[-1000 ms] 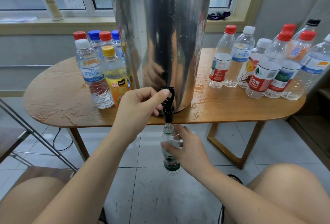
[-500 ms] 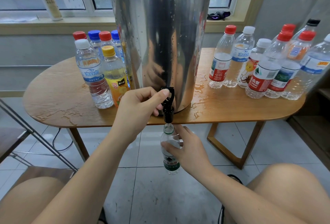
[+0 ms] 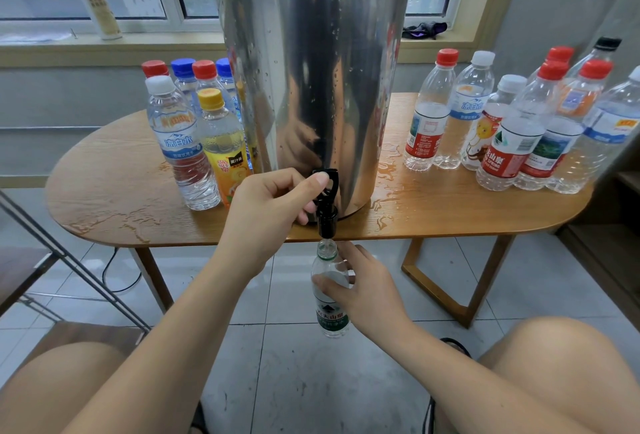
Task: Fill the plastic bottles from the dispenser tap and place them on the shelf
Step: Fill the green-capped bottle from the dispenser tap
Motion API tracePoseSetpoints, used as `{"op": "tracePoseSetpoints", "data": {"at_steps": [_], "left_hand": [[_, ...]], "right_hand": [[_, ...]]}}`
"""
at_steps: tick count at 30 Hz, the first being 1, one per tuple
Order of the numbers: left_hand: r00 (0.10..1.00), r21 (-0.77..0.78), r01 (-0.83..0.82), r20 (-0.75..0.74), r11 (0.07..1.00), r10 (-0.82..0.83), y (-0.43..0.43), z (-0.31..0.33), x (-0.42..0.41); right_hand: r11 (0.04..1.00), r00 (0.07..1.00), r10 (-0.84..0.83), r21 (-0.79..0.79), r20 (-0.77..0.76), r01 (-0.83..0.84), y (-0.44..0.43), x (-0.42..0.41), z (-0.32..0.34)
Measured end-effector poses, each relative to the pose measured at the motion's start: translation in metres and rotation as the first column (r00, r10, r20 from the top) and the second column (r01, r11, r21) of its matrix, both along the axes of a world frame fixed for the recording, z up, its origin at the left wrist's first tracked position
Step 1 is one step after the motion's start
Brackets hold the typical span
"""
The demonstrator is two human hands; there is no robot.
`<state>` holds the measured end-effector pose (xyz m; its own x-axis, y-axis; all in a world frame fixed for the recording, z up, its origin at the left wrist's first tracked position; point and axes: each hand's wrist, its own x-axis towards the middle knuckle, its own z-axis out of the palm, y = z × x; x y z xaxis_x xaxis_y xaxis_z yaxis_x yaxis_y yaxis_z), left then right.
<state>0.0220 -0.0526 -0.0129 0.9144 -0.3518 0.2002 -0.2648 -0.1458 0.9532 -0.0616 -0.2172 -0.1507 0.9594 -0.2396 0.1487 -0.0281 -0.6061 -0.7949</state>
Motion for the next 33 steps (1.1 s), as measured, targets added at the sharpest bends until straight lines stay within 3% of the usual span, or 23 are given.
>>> {"op": "tracePoseSetpoints", "data": {"at_steps": [33], "left_hand": [[1.000, 0.001, -0.003, -0.004, 1.000, 0.003, -0.0004, 0.0005, -0.0005]], "right_hand": [[1.000, 1.000, -0.009, 0.014, -0.001, 0.009, 0.0000, 0.0016, -0.0010]]}}
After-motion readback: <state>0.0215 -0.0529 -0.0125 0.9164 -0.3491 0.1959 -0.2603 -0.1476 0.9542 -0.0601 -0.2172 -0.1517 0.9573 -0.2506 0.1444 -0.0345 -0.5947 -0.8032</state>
